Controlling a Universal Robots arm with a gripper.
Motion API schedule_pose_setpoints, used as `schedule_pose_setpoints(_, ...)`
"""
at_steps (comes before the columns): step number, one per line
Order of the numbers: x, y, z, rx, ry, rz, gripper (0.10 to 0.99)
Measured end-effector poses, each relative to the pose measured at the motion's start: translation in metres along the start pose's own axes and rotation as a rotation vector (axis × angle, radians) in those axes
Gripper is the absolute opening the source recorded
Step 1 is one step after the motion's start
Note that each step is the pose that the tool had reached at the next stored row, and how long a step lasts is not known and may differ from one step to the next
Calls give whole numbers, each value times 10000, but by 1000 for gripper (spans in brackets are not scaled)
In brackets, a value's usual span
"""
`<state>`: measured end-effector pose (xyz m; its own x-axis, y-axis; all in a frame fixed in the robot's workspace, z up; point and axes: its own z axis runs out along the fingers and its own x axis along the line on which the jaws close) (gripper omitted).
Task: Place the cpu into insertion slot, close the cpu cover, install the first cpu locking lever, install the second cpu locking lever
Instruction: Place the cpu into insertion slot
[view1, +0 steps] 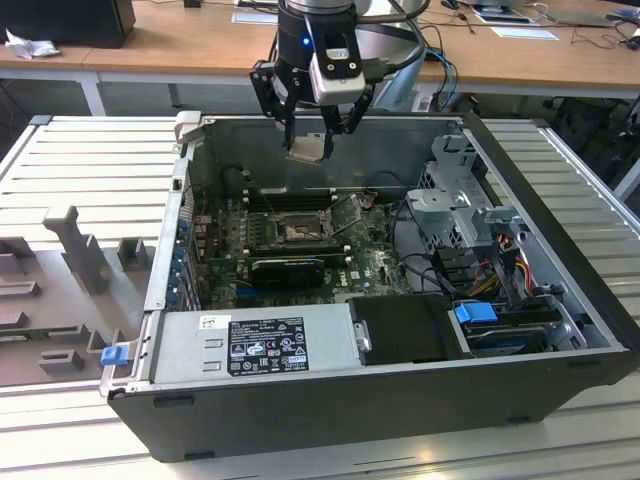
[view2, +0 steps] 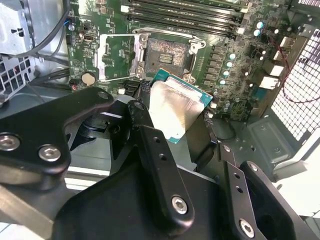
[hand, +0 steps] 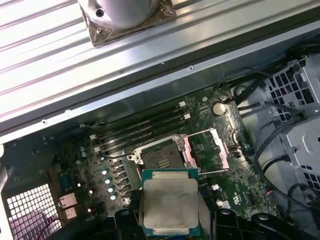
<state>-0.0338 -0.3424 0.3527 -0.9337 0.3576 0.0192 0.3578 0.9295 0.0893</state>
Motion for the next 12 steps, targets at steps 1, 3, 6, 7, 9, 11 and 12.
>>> schedule_pose_setpoints(1, 0, 0, 0, -1, -4, 46, 529)
schedule_pose_setpoints(3, 0, 0, 1, -3, -12, 135, 529)
schedule_pose_setpoints(6, 0, 0, 2, -5, -24, 261, 529)
schedule_pose_setpoints(7, 0, 0, 3, -6, -27, 302, 529)
schedule_pose_setpoints(9, 0, 0, 4, -8, -38, 417, 529)
schedule_pose_setpoints(11, 0, 0, 5, -11, -49, 539, 529)
schedule_pose_setpoints(12, 0, -1, 6, -11, -52, 578, 529)
